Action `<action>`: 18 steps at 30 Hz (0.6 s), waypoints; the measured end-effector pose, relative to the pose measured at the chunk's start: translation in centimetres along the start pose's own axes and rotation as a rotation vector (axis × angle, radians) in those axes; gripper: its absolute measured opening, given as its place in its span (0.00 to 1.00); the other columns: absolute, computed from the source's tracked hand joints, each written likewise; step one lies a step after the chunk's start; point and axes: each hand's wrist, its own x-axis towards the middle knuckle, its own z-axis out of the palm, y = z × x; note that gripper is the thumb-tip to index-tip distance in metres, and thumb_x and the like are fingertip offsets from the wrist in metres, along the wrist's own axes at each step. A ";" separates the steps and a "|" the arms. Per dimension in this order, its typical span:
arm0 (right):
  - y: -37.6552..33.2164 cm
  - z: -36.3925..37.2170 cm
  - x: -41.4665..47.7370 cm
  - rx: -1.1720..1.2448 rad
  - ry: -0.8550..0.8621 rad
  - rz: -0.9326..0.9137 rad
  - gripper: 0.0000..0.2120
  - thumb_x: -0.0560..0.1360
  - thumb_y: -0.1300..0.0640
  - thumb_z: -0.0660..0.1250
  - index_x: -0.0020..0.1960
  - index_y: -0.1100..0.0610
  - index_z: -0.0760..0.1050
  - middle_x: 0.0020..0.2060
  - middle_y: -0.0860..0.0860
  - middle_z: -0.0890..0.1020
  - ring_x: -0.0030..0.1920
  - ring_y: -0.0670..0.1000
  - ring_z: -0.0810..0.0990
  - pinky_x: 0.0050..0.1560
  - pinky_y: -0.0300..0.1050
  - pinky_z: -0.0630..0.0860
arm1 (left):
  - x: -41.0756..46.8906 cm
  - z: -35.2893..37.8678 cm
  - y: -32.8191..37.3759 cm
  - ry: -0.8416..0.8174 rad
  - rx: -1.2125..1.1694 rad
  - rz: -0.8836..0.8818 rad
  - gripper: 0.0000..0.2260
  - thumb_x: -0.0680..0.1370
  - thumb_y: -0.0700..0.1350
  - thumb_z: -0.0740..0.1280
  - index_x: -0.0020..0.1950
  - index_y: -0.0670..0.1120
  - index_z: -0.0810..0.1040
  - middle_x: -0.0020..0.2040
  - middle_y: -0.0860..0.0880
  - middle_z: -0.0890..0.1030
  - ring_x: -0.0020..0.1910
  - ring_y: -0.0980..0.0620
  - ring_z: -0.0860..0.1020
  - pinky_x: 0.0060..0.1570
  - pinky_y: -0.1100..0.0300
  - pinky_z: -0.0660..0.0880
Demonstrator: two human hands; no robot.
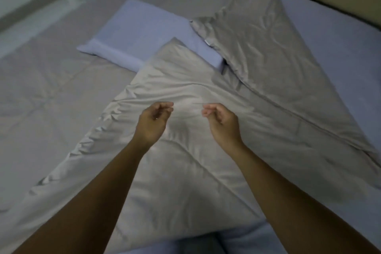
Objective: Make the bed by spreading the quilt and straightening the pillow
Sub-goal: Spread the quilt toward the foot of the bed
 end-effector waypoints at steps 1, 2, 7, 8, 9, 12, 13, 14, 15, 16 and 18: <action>0.5 1.6 2.5 -0.013 -0.034 -0.012 0.12 0.79 0.60 0.62 0.51 0.44 0.80 0.49 0.45 0.86 0.53 0.44 0.84 0.61 0.51 0.79 | 2.1 -0.2 -1.2 0.018 0.026 0.023 0.07 0.80 0.40 0.67 0.56 0.44 0.83 0.54 0.47 0.85 0.52 0.53 0.82 0.58 0.59 0.77; 1.2 3.1 4.7 -0.044 -0.079 -0.023 0.12 0.79 0.60 0.62 0.54 0.46 0.80 0.52 0.45 0.85 0.55 0.43 0.83 0.63 0.48 0.78 | 4.0 -0.4 -2.5 0.035 0.065 0.055 0.07 0.80 0.40 0.67 0.55 0.46 0.83 0.54 0.49 0.85 0.54 0.53 0.82 0.60 0.57 0.76; 3.9 8.8 15.0 -0.473 -0.293 -0.253 0.25 0.80 0.60 0.60 0.77 0.58 0.63 0.76 0.56 0.65 0.78 0.54 0.60 0.77 0.47 0.57 | 12.5 -2.2 -10.6 0.319 0.528 0.158 0.21 0.73 0.45 0.69 0.66 0.42 0.77 0.73 0.38 0.67 0.74 0.40 0.64 0.73 0.63 0.58; 4.4 9.4 17.0 -0.588 -0.294 -0.301 0.28 0.80 0.59 0.58 0.79 0.59 0.56 0.79 0.56 0.58 0.80 0.55 0.54 0.79 0.51 0.52 | 13.4 -2.5 -11.5 0.324 0.583 0.050 0.28 0.73 0.47 0.70 0.72 0.42 0.71 0.77 0.34 0.59 0.77 0.38 0.59 0.75 0.57 0.56; 4.9 9.7 18.9 -0.696 -0.289 -0.349 0.31 0.81 0.58 0.56 0.80 0.60 0.50 0.81 0.56 0.52 0.80 0.54 0.50 0.79 0.53 0.49 | 14.0 -2.8 -12.2 0.299 0.619 -0.067 0.35 0.73 0.47 0.72 0.77 0.43 0.62 0.79 0.34 0.54 0.78 0.36 0.54 0.76 0.50 0.54; 6.4 9.5 22.8 -0.853 -0.301 -0.343 0.32 0.82 0.54 0.52 0.81 0.57 0.41 0.81 0.52 0.45 0.80 0.53 0.53 0.77 0.55 0.55 | 14.5 -2.9 -13.4 0.239 0.718 -0.288 0.51 0.71 0.48 0.76 0.81 0.46 0.42 0.78 0.38 0.61 0.76 0.35 0.58 0.73 0.43 0.54; 6.9 9.3 23.5 -0.878 -0.291 -0.336 0.31 0.83 0.52 0.51 0.81 0.55 0.41 0.81 0.51 0.47 0.79 0.54 0.56 0.75 0.57 0.58 | 14.4 -2.8 -13.4 0.237 0.759 -0.319 0.53 0.70 0.50 0.76 0.81 0.49 0.41 0.74 0.39 0.67 0.73 0.34 0.62 0.71 0.42 0.57; 7.2 9.1 23.7 -0.902 -0.258 -0.342 0.31 0.83 0.49 0.51 0.81 0.53 0.42 0.81 0.51 0.52 0.77 0.55 0.60 0.73 0.59 0.60 | 14.2 -2.8 -13.5 0.231 0.813 -0.326 0.52 0.69 0.52 0.76 0.81 0.51 0.43 0.70 0.40 0.72 0.70 0.35 0.65 0.68 0.42 0.59; 7.6 9.0 23.8 -0.921 -0.207 -0.357 0.32 0.82 0.45 0.51 0.81 0.49 0.42 0.79 0.52 0.58 0.74 0.58 0.65 0.70 0.61 0.64 | 14.0 -2.7 -13.4 0.214 0.880 -0.309 0.48 0.68 0.55 0.76 0.80 0.52 0.50 0.67 0.42 0.75 0.67 0.36 0.67 0.65 0.42 0.60; 7.8 8.9 23.7 -0.941 -0.159 -0.368 0.33 0.81 0.41 0.52 0.81 0.45 0.43 0.76 0.54 0.63 0.70 0.60 0.70 0.67 0.62 0.66 | 13.9 -2.5 -13.5 0.182 0.956 -0.285 0.41 0.68 0.57 0.74 0.77 0.52 0.59 0.63 0.44 0.77 0.64 0.37 0.69 0.63 0.44 0.61; 8.2 8.6 23.4 -1.016 -0.127 -0.326 0.35 0.77 0.35 0.55 0.79 0.39 0.45 0.72 0.57 0.68 0.64 0.63 0.73 0.64 0.62 0.67 | 13.1 -1.7 -13.6 0.118 1.157 -0.227 0.24 0.70 0.58 0.70 0.62 0.51 0.74 0.57 0.46 0.80 0.59 0.39 0.71 0.57 0.47 0.62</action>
